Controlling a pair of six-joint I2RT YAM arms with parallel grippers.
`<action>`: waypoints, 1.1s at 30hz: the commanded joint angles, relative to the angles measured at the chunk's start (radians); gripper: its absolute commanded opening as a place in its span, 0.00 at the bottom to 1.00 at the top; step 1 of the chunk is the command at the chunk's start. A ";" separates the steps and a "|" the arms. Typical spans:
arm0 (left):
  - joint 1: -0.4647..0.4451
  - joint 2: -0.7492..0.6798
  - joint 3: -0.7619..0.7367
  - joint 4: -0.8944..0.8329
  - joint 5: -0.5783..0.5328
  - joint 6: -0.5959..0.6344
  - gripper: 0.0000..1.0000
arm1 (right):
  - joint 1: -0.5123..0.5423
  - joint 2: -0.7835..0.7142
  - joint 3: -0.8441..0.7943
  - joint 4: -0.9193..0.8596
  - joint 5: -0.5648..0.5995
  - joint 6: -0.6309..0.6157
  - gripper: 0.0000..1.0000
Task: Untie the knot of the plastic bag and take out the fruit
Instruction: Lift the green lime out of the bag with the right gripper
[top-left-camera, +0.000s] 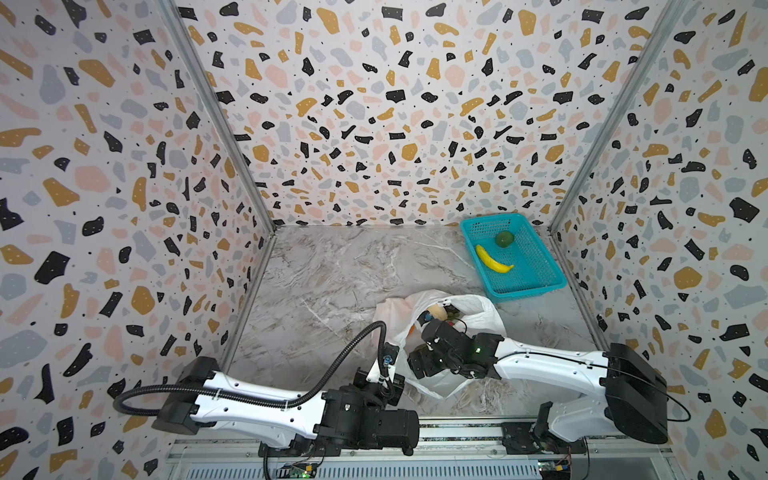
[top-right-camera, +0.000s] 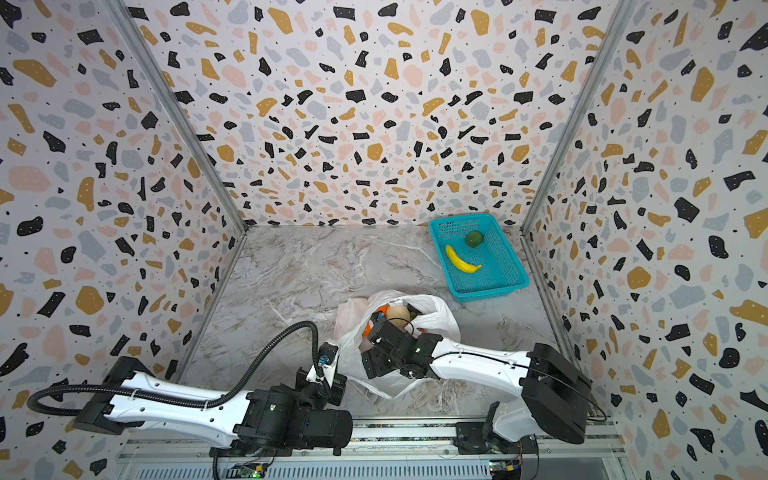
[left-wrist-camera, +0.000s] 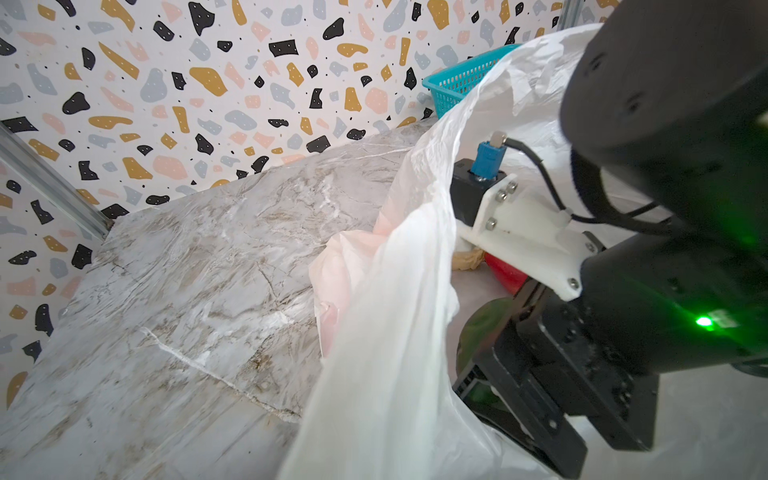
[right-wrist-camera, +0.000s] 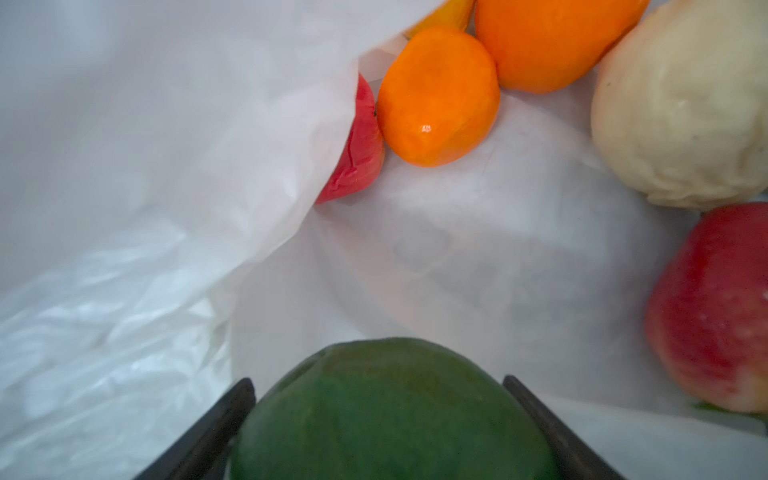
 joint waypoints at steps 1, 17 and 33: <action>0.009 0.007 0.036 0.003 -0.042 0.004 0.00 | 0.008 -0.092 0.006 -0.077 -0.008 -0.023 0.75; 0.013 0.043 0.061 0.012 -0.046 0.012 0.00 | -0.007 -0.290 0.208 -0.269 -0.170 -0.081 0.76; 0.013 0.065 0.073 0.010 -0.052 0.003 0.00 | -0.366 -0.290 0.521 -0.425 -0.334 -0.214 0.78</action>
